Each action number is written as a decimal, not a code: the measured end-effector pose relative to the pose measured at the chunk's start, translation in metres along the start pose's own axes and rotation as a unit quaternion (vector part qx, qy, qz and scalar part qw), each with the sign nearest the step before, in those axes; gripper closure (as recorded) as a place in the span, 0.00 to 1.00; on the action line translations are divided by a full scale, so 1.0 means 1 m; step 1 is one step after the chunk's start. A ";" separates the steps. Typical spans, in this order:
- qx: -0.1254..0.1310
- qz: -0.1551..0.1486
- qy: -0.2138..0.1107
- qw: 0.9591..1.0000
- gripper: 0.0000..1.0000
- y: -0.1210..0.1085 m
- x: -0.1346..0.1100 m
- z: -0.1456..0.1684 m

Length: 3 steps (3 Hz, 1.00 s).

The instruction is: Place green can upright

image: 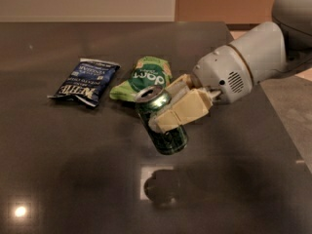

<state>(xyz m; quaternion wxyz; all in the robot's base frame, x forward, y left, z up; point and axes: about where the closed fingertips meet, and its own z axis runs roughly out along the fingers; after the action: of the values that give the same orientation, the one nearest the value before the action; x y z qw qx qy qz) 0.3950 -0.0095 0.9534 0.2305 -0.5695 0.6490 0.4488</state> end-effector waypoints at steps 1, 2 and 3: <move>-0.007 -0.010 -0.074 0.997 1.00 0.001 -0.005 -0.001; -0.007 -0.042 -0.118 0.992 1.00 0.003 -0.004 -0.001; -0.002 -0.071 -0.140 0.988 1.00 0.002 0.002 -0.001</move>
Offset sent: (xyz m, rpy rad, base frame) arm -0.0019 -0.0052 0.0015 0.3662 -0.1128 -0.0197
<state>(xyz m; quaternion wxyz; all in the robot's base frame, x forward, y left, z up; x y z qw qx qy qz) 0.3924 -0.0111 0.9529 0.3489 -0.5462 0.5672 0.5081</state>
